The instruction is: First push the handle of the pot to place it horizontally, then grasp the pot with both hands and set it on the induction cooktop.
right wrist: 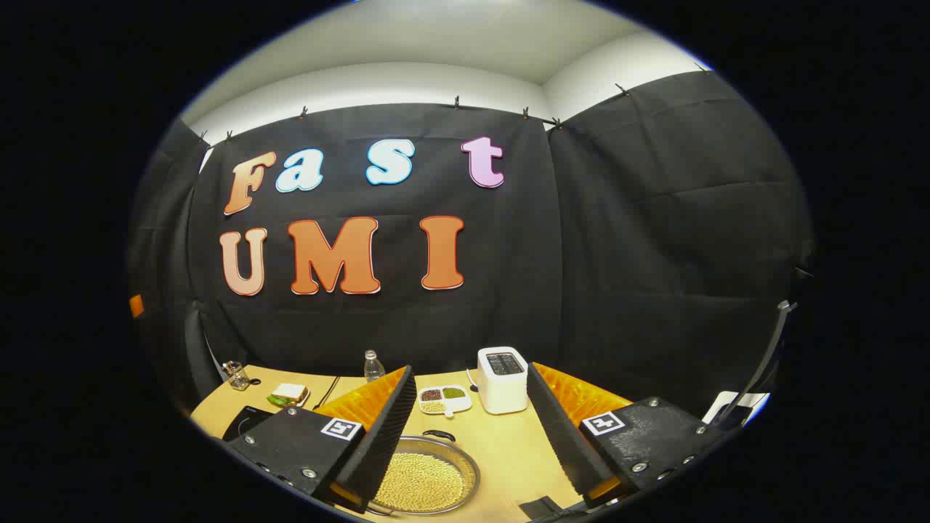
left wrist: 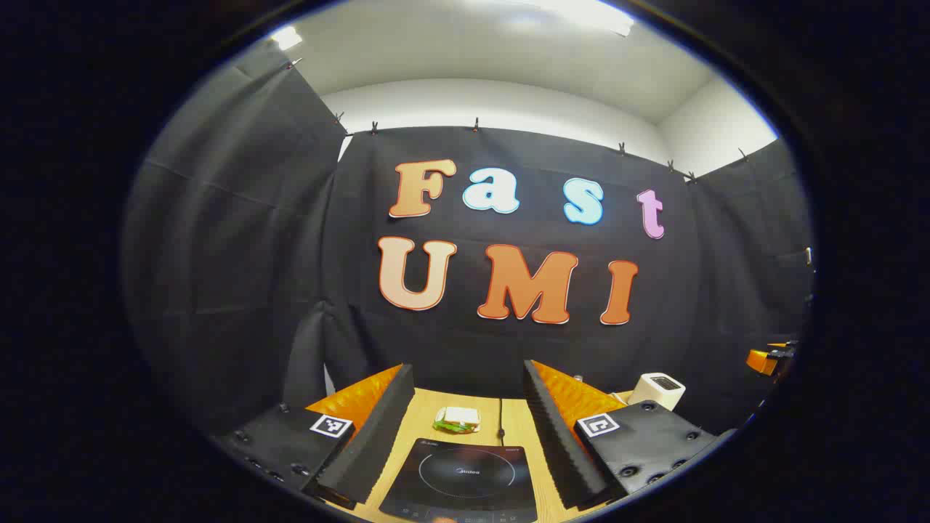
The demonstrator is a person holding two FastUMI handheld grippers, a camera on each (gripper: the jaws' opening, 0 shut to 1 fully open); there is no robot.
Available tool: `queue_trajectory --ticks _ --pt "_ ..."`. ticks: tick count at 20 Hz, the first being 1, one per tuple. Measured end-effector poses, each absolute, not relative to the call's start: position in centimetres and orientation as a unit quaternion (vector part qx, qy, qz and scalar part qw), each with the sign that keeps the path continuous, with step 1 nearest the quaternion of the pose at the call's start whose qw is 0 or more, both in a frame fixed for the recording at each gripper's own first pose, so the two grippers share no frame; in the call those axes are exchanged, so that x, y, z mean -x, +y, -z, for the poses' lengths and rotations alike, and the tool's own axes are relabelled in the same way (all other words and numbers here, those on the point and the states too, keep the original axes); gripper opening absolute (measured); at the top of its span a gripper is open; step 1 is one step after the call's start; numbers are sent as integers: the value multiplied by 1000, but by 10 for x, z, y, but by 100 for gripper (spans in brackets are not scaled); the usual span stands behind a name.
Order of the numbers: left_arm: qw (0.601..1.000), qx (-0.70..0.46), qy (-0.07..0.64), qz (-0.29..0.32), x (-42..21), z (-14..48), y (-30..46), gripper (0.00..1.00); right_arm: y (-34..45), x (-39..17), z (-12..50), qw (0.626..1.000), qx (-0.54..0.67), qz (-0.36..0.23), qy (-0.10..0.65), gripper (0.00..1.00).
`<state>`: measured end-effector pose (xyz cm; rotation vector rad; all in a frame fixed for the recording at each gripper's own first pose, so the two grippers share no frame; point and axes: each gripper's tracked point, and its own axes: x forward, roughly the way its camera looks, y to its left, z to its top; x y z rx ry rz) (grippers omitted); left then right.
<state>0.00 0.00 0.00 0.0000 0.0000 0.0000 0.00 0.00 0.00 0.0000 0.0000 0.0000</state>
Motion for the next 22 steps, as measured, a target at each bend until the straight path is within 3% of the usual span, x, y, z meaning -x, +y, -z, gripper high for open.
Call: queue_trajectory --ticks 10,21,22 --pt "998 -10 -12 -67 10 -28 57 98 -4 -4 -29 1000 11 6 -20 95" --pt "997 -7 -10 -73 10 -20 61 98 13 -6 -26 1000 18 -15 -11 93" --pt "997 -7 -10 -74 8 -19 61 97 15 -7 -27 1000 20 -17 -11 86"
